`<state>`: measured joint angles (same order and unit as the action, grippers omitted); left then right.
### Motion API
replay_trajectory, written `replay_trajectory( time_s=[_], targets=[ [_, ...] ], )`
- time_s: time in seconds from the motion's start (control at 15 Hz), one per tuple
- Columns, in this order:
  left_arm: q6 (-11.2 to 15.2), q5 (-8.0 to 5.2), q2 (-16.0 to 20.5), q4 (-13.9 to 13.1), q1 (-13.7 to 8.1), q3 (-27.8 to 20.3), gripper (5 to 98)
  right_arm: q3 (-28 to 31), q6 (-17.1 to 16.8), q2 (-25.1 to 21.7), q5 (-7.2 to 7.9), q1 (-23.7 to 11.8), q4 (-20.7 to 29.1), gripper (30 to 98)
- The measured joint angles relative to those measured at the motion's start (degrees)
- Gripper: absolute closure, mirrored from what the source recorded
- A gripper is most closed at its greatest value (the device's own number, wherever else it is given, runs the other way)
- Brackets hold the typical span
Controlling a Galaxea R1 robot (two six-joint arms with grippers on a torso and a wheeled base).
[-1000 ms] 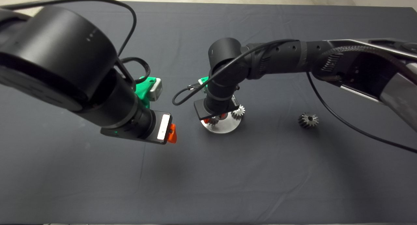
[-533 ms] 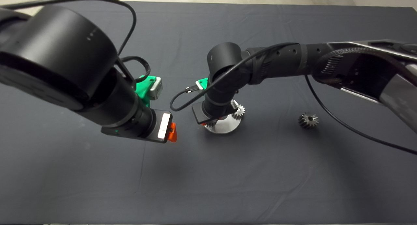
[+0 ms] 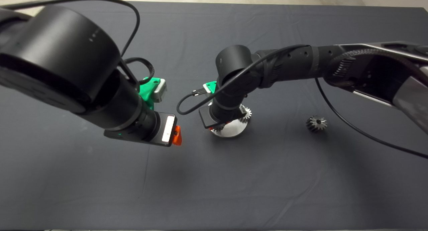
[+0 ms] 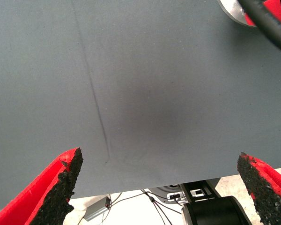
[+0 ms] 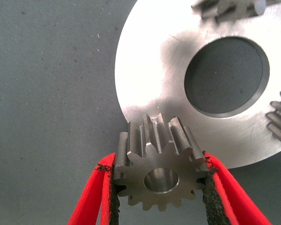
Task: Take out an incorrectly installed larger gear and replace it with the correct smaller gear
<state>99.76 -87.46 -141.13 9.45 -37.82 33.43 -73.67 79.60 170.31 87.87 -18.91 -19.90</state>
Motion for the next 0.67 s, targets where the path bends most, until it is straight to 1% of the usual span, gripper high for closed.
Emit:
replay_trajectory(
  time_s=[0.27, 0.67],
  targets=[
    [0.00, 0.00, -0.16, 0.05, 0.00, 0.02, 19.5, -0.23, 0.02, -0.17, -0.17, 0.96, -0.06, 92.9],
    [0.00, 0.00, -0.16, 0.05, 0.00, 0.21, 19.5, -0.78, 0.02, -0.16, -0.22, 0.94, -0.02, 92.9]
  ],
)
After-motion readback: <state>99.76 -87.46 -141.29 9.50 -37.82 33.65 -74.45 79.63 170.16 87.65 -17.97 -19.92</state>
